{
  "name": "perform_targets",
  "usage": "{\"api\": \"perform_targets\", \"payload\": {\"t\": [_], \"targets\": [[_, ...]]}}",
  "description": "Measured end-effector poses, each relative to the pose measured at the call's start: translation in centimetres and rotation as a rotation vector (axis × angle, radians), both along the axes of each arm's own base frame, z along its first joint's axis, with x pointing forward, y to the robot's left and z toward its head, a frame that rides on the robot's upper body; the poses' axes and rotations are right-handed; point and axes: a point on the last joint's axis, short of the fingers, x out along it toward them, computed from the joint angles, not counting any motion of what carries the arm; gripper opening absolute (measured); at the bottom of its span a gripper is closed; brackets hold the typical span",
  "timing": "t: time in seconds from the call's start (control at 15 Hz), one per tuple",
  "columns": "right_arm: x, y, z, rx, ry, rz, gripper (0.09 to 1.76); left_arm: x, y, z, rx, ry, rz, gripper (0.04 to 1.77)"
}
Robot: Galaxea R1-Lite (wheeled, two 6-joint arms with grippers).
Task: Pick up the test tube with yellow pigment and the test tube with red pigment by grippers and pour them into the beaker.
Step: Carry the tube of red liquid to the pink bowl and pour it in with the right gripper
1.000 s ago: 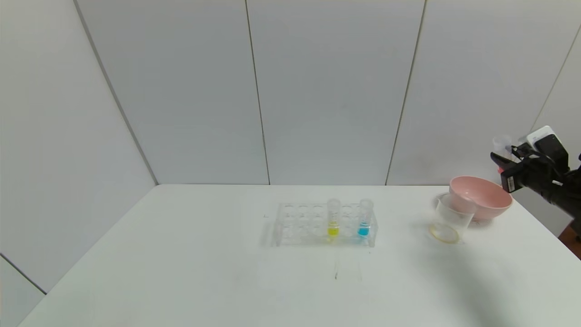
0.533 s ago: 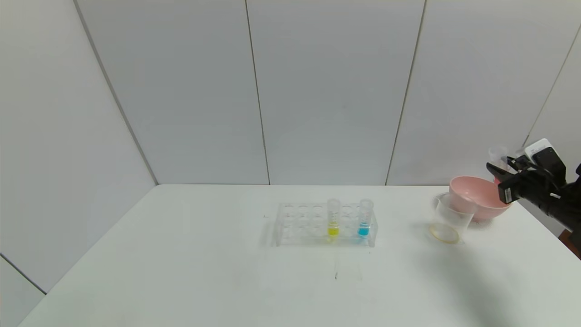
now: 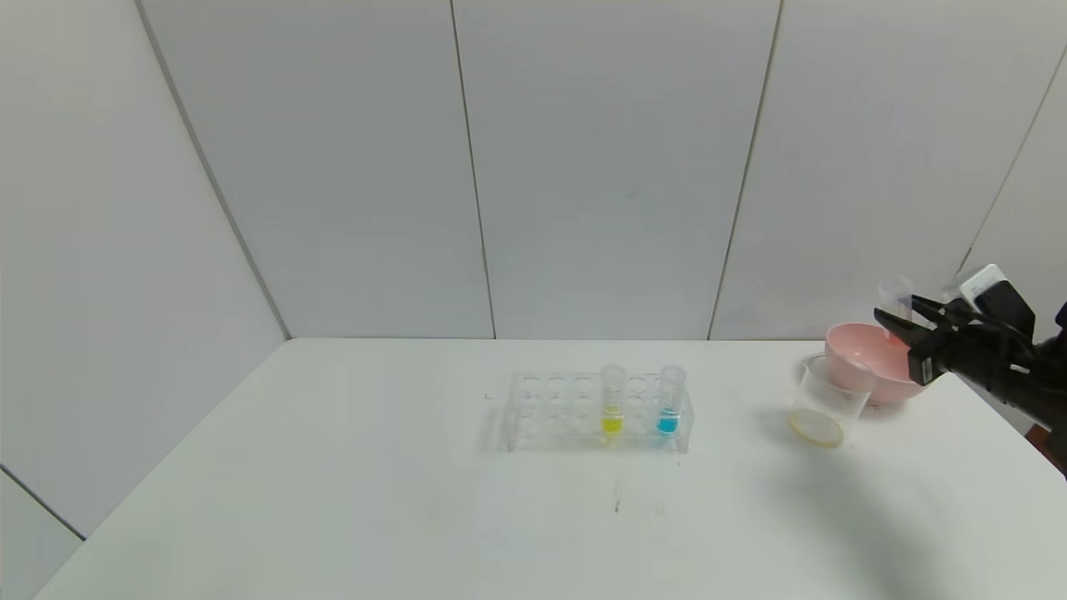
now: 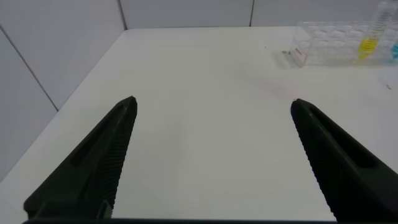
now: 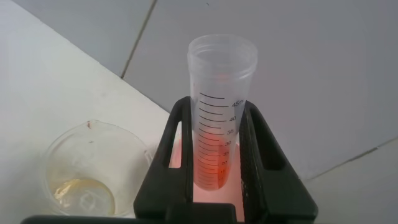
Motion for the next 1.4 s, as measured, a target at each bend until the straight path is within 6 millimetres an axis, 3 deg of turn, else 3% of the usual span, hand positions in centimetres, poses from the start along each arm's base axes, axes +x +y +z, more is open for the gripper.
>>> {"api": "perform_targets", "payload": {"t": [0.67,1.13,1.4], "targets": [[0.3,-0.3,-0.6,-0.241,-0.046,0.01,0.49,0.0,0.0,0.0,0.0,0.0,0.0,1.76],[0.7,-2.6,-1.4,-0.323,-0.045,-0.046,0.49,0.0,0.0,0.0,0.0,0.0,0.0,1.76],[0.5,-3.4,-2.0,-0.364,-0.061,0.04,0.49,0.0,0.0,0.0,0.0,0.0,0.0,1.76]]}}
